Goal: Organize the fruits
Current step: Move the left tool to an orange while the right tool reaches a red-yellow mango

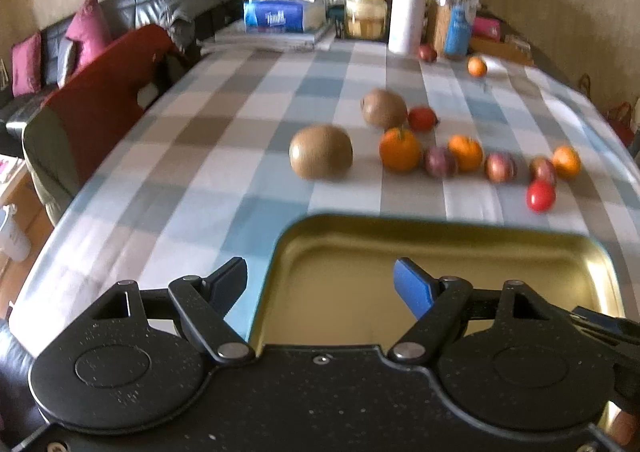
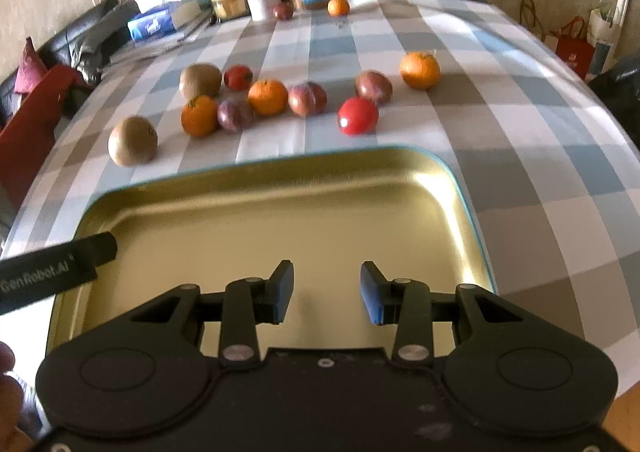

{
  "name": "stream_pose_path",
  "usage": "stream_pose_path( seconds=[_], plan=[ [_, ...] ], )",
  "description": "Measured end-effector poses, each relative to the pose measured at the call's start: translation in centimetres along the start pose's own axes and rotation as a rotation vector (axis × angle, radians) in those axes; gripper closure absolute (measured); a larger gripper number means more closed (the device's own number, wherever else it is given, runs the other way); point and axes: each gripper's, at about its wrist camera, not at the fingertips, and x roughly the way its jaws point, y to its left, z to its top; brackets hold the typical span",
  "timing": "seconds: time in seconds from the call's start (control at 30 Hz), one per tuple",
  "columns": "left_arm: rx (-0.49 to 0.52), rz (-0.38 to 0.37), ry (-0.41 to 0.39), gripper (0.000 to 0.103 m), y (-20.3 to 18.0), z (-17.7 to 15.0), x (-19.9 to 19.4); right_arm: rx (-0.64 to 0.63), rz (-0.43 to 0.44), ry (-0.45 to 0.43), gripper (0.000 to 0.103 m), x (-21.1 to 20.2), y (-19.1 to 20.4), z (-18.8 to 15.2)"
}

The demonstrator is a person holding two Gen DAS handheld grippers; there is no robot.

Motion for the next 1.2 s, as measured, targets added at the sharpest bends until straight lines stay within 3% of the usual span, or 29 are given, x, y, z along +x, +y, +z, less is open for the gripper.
stream_pose_path(
  seconds=[0.37,0.57,0.7,0.93,1.2],
  plan=[
    [-0.006,0.012,-0.099,0.022,-0.4,4.6,1.7,0.039,-0.07,-0.202,0.063,0.6,-1.1,4.3],
    [0.0,-0.003,-0.167,0.022,-1.8,7.2,2.9,0.068,-0.067,-0.239,0.063,2.2,-2.1,7.8],
    [0.028,-0.001,-0.194,0.022,-3.4,8.2,4.8,0.088,-0.12,-0.274,0.063,3.9,-2.3,10.1],
    [0.023,-0.039,-0.2,0.022,-5.4,8.2,7.7,0.159,-0.213,-0.252,0.063,8.1,-3.0,12.8],
    [0.035,-0.038,-0.222,0.022,-5.9,7.4,9.5,0.258,-0.21,-0.263,0.063,10.6,-3.5,13.5]
  ],
)
